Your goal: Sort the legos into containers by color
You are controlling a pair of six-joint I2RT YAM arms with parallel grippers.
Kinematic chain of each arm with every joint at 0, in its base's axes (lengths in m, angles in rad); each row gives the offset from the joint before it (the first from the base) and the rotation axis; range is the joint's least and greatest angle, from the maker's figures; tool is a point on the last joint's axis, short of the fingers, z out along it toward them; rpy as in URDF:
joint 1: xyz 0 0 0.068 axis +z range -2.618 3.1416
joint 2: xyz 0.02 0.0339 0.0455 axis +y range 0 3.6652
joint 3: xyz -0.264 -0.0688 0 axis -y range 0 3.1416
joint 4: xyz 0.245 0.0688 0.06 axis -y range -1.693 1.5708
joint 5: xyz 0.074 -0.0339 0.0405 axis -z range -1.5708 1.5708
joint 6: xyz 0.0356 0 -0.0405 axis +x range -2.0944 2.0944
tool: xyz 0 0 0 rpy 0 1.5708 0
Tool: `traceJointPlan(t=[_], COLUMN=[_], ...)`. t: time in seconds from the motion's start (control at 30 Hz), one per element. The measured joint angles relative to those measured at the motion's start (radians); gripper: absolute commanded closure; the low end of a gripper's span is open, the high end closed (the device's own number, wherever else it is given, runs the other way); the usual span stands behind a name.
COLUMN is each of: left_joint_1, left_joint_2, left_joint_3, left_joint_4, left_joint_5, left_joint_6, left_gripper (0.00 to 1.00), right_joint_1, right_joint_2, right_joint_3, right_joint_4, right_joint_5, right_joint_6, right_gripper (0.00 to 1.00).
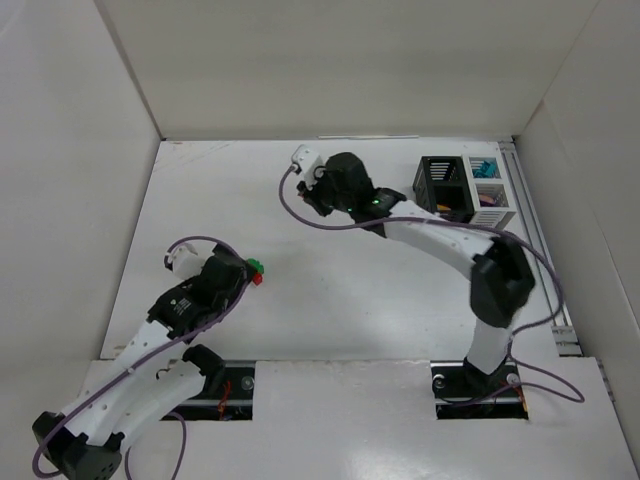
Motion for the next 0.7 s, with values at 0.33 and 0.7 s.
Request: traceJointPlan(t=[0.33,0.7], left_joint_1=[0.005,0.007], left_joint_2=[0.2,0.327], left_joint_3=[-0.048,-0.048], left_joint_4=[0.161,0.262], left_joint_5=[0.07,0.074], left_joint_6=[0.014,0.028], left_gripper=[0.09,0.09], right_joint_1=[-0.336,-0.558], right_joint_2=[-0.578,-0.556], right_joint_3=[-0.448,-0.469], right_joint_4=[0.066,-0.164], right_joint_5=[0.06,0.13], right_joint_6=[-0.019,-0.03], right_gripper=[1.0,1.0])
